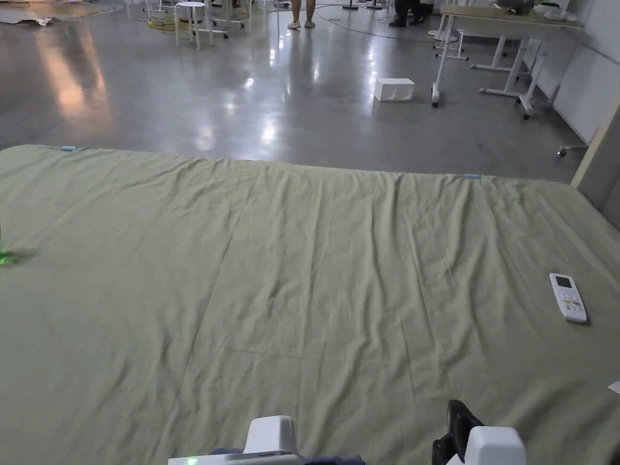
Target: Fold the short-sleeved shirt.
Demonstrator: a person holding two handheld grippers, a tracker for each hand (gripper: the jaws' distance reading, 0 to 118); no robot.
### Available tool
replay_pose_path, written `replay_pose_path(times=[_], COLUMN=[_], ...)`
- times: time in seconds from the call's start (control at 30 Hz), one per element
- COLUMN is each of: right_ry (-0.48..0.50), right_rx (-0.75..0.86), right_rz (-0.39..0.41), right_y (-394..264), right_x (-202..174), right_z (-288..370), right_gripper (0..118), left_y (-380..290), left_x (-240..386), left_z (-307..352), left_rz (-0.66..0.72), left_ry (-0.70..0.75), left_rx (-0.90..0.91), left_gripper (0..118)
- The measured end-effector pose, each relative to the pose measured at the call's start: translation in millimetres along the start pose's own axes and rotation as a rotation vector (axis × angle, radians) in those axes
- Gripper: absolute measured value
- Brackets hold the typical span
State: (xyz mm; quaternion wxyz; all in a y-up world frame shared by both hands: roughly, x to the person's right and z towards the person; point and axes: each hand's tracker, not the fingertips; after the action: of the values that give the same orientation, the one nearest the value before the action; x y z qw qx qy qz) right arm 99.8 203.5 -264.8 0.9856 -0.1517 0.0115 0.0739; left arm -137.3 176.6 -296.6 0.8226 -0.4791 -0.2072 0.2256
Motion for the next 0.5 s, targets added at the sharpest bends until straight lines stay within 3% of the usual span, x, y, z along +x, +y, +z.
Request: replay_pose_path(times=[0.03, 0.23, 0.5], right_ry=[-0.001, -0.006, -0.002], right_rx=[0.0, -0.013, -0.026], right_rz=[0.0, -0.012, -0.011], right_y=[-0.2, -3.0, -6.2], right_x=[0.1, 0.9, 0.4], right_z=[-0.3, -2.1, -2.6], right_gripper=[0, 0, 0], left_y=[-1.4, -18.1, -22.6], left_x=[-0.8, 0.8, -2.0], left_z=[-6.2, -58.9, -80.5], left_rz=[-0.011, 0.037, -0.064], left_ry=[0.003, -0.001, 0.059], left_rx=[-0.013, -0.086, -0.038], left_gripper=[19, 16, 8])
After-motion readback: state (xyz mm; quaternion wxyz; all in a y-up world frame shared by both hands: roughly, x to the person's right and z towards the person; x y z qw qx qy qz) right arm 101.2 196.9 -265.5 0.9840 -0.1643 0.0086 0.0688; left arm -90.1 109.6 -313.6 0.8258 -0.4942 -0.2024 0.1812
